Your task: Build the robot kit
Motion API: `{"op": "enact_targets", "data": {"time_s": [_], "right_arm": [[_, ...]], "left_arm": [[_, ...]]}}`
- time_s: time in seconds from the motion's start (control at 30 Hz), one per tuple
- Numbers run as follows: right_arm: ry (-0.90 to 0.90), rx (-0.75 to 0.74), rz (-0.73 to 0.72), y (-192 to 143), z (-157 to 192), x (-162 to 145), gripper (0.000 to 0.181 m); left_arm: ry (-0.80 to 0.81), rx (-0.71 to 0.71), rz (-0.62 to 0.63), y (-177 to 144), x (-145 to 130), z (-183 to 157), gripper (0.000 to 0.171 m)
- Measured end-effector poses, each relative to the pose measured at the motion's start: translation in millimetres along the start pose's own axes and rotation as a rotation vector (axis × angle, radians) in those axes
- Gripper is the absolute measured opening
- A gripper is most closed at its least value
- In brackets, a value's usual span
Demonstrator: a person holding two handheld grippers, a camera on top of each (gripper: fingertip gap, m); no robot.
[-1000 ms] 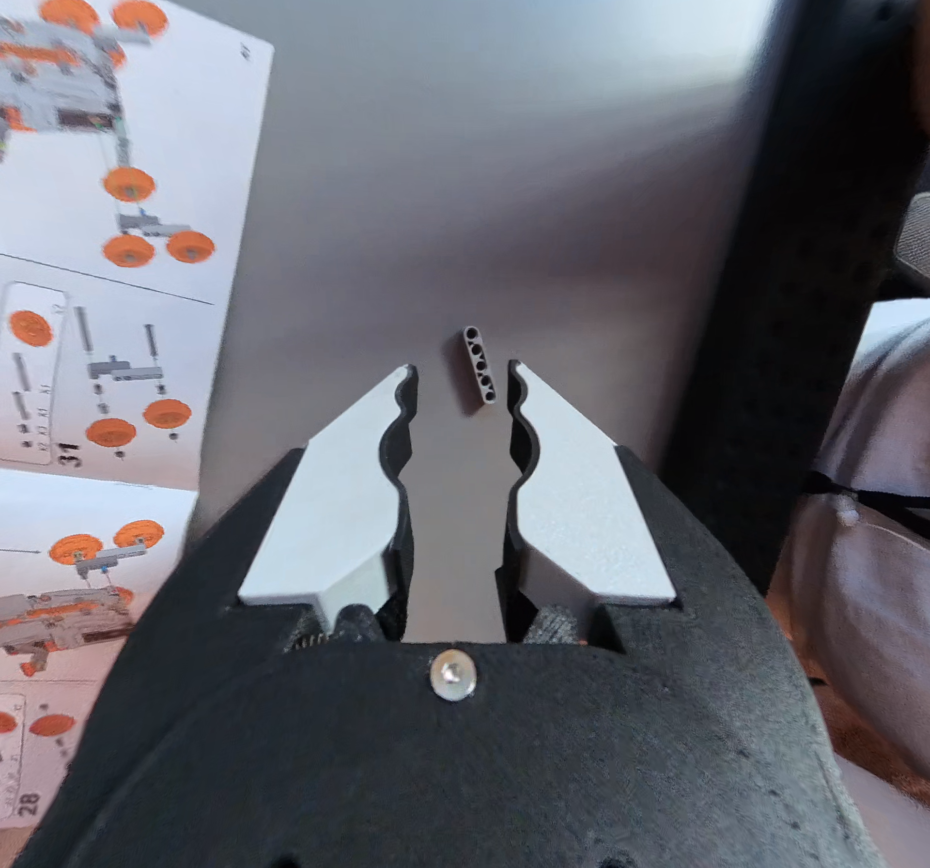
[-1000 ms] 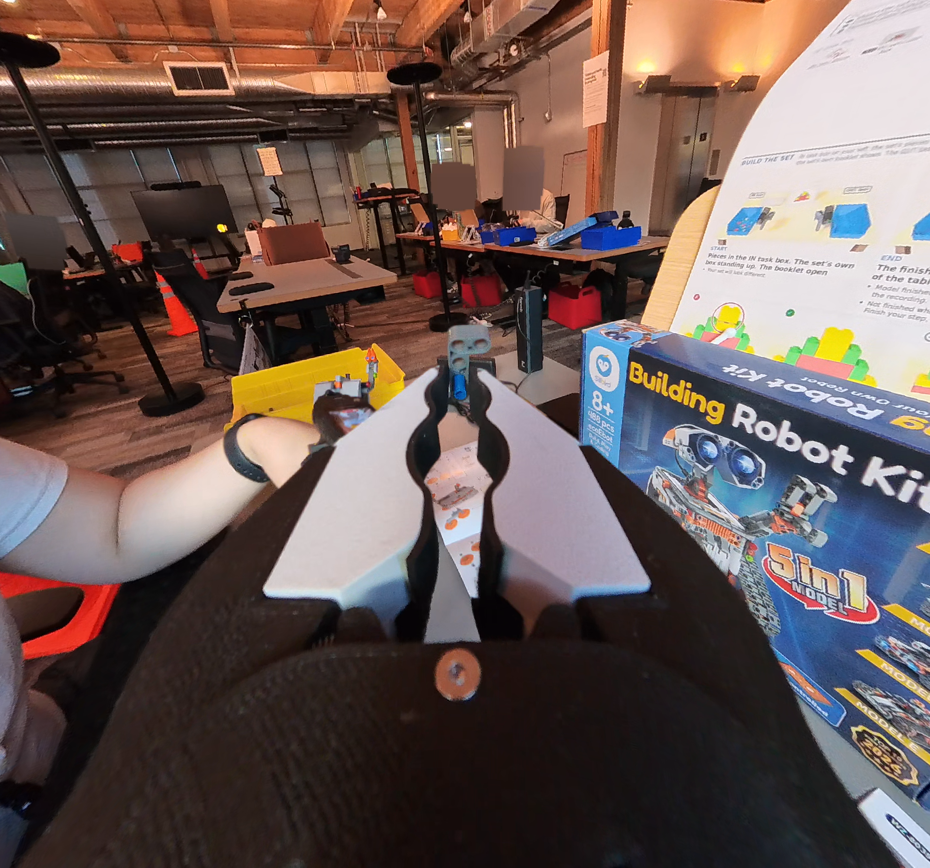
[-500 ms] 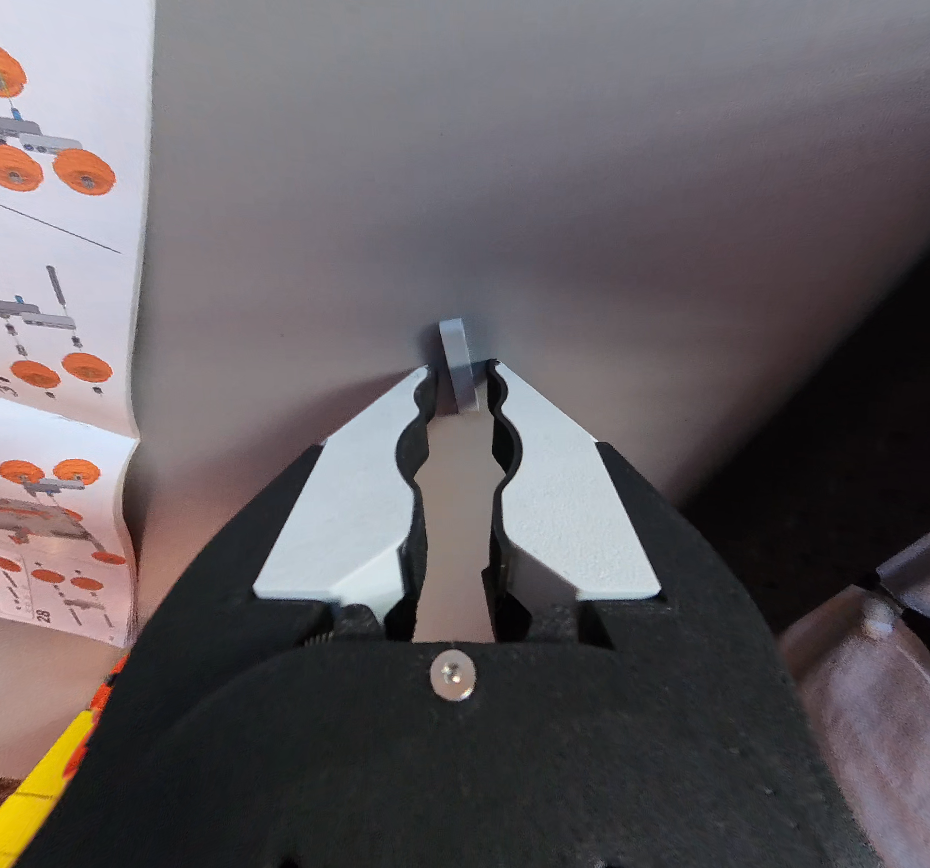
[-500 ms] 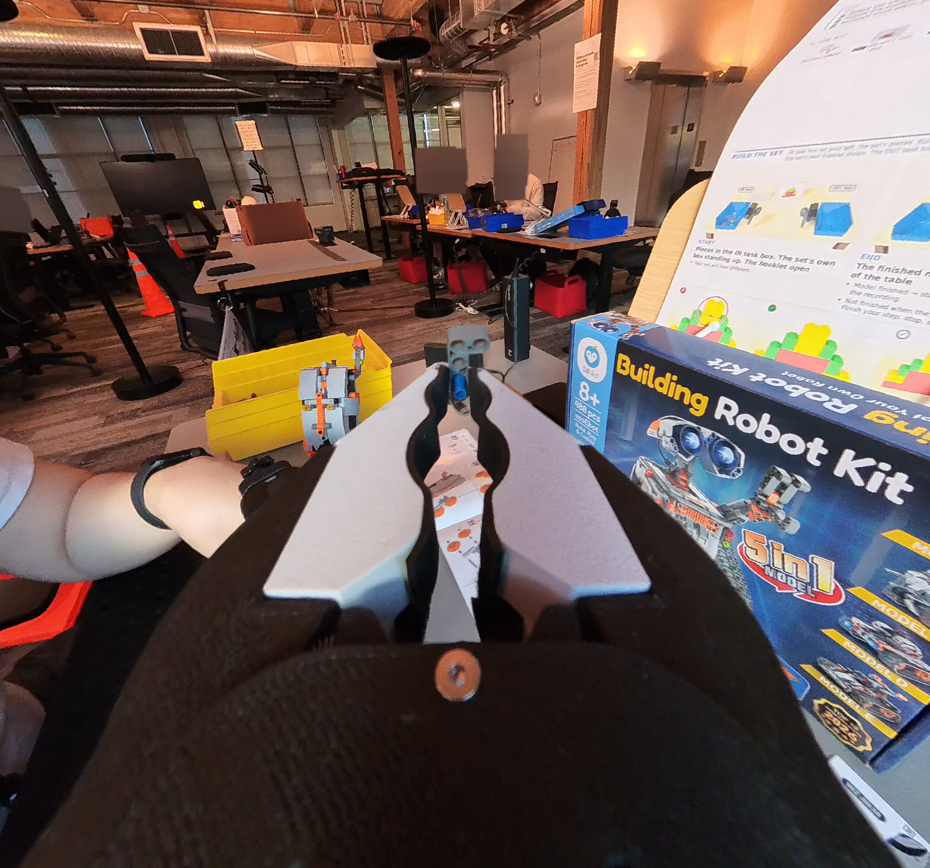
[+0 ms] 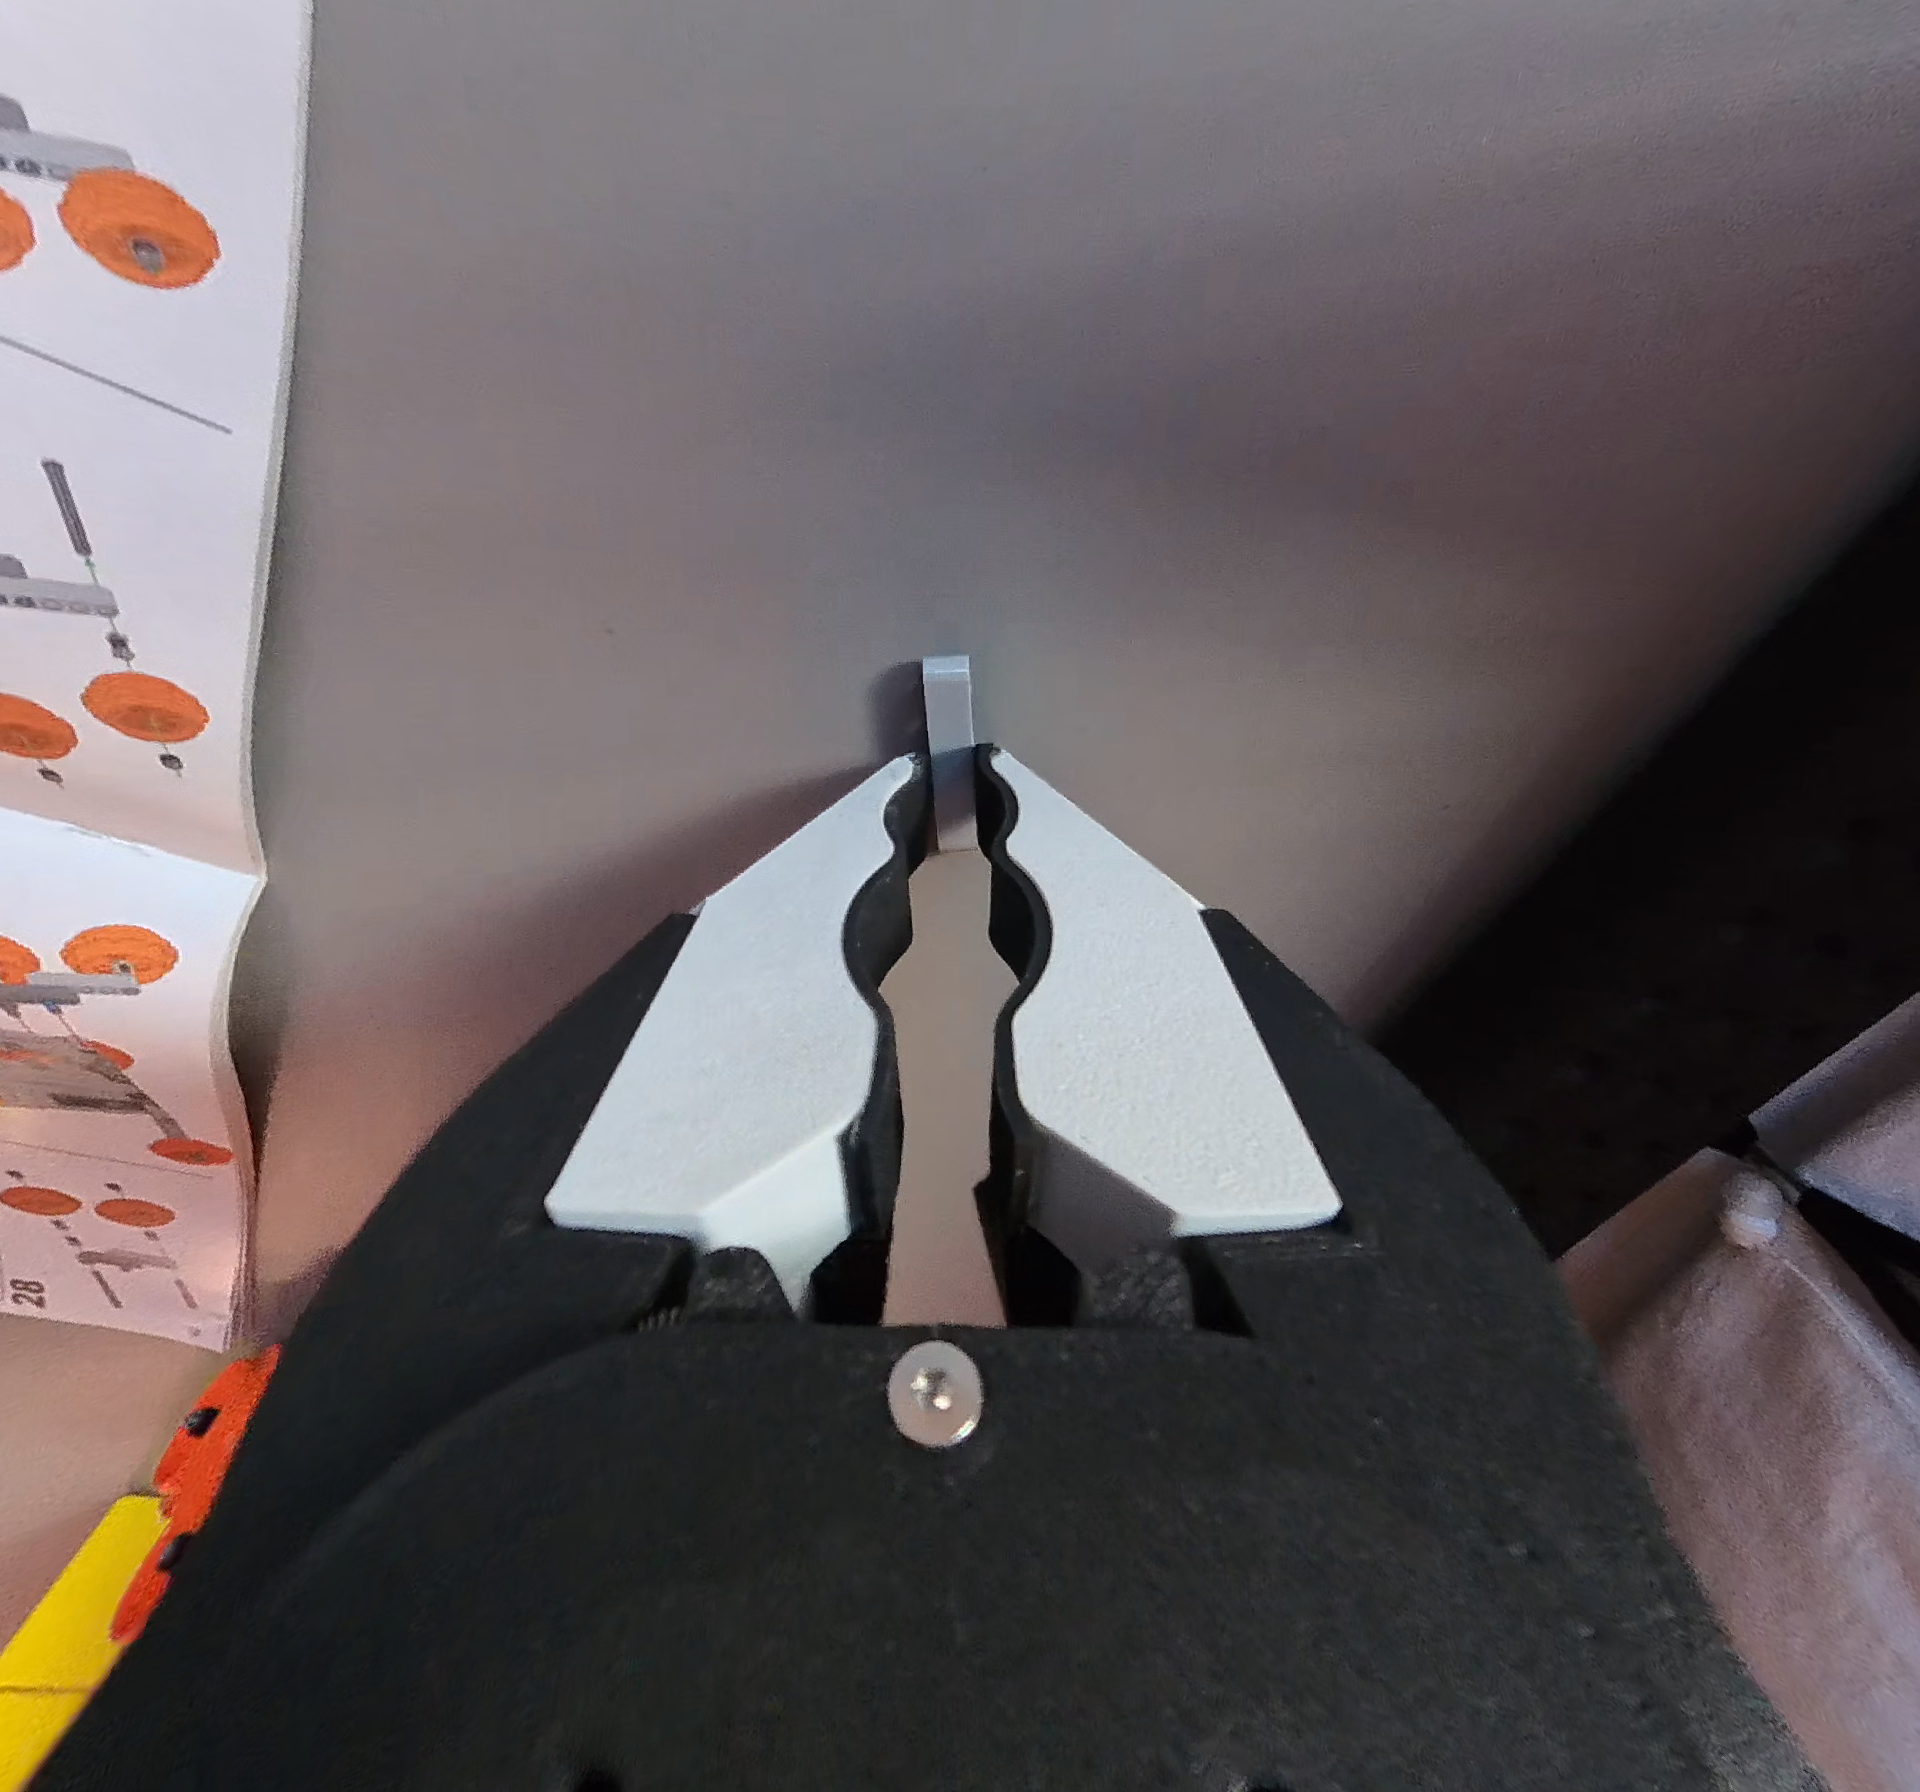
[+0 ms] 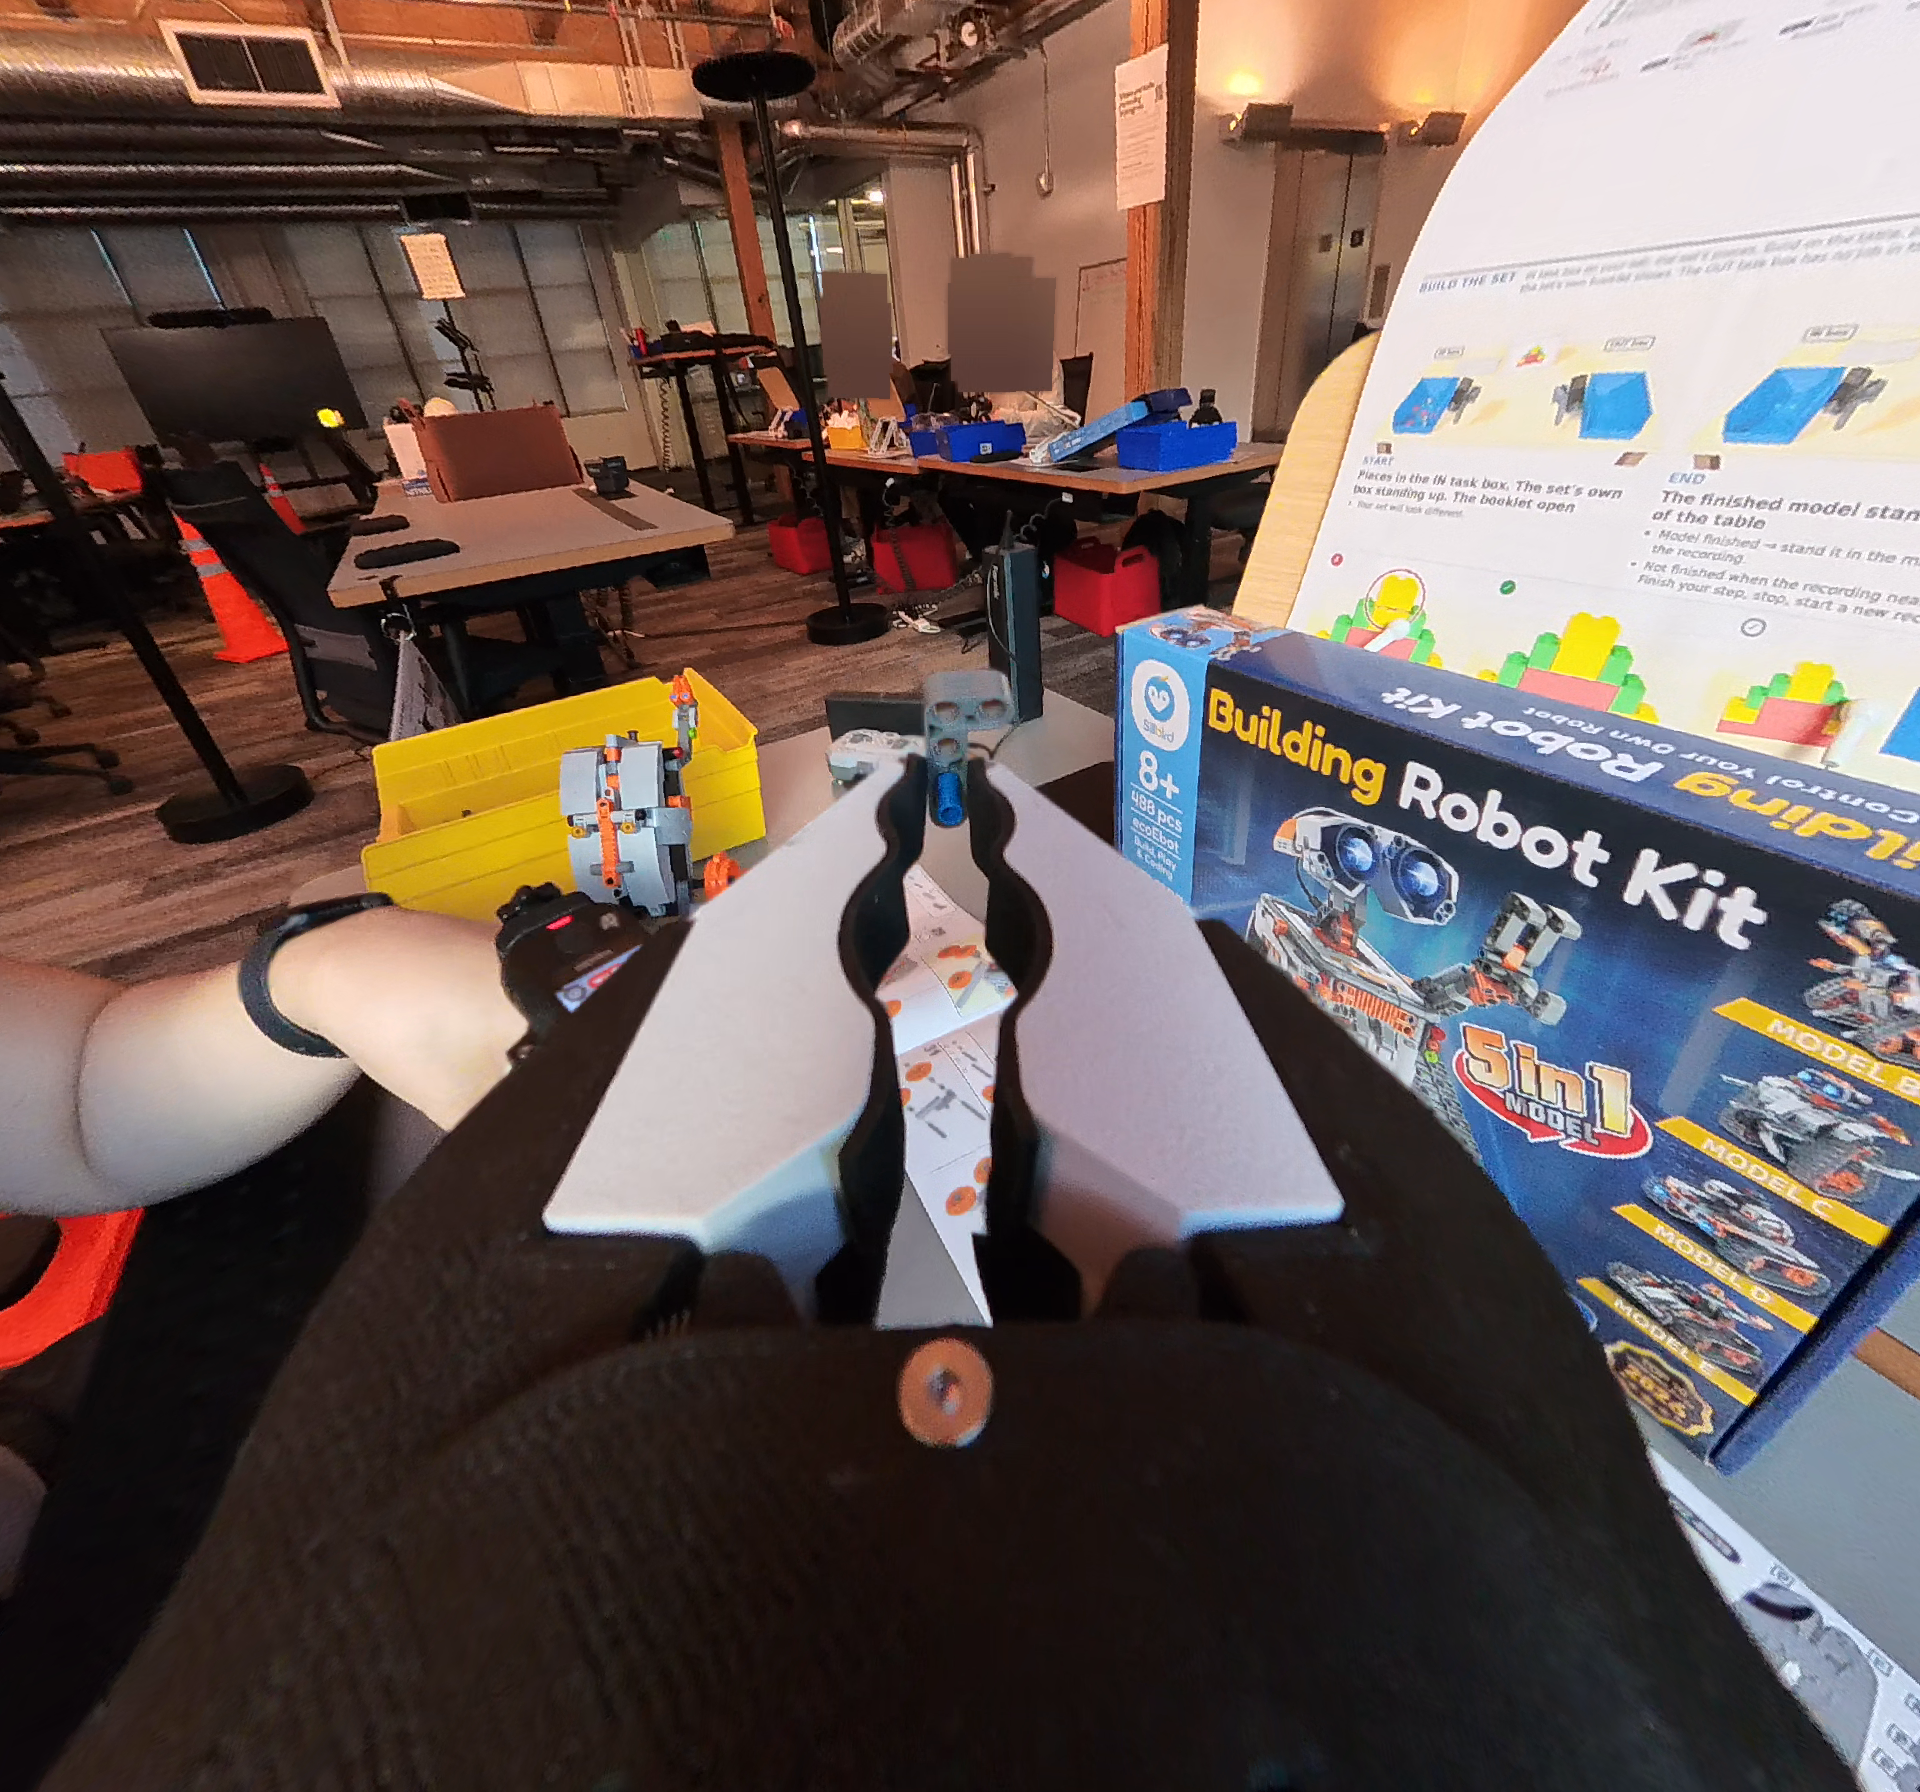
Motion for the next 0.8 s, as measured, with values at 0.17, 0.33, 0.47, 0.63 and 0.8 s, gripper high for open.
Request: {"op": "enact_targets", "data": {"time_s": [0.17, 0.33, 0.47, 0.63, 0.8], "right_arm": [[0.038, -0.008, 0.037, 10, -12, -14, 0.007], [0.079, -0.014, 0.062, 16, -26, -24, 0.007], [0.110, -0.019, 0.086, 20, -34, -34, 0.007], [0.131, -0.022, 0.115, 26, -43, -43, 0.007], [0.163, -0.001, 0.105, 28, -51, -51, 0.007]], "left_arm": [[0.010, 0.087, 0.027, 1, 0, -3, 0.007], [0.037, 0.117, 0.028, 1, 0, -4, 0.008], [0.022, 0.072, 0.000, 1, -1, 1, 0.011], [0.079, 0.029, 0.000, 1, -2, 5, 0.006], [-0.029, -0.022, -0.225, -45, -23, 41, 0.006]]}}
Point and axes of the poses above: each gripper's, where its closed fingertips meet, y out along the fingers, x out of its top, z = x × y across the jaws, the point moved 5 cm from there along -y, back along the fingers, and after that the axes turned 15 degrees about z, right-handed, at the moved point
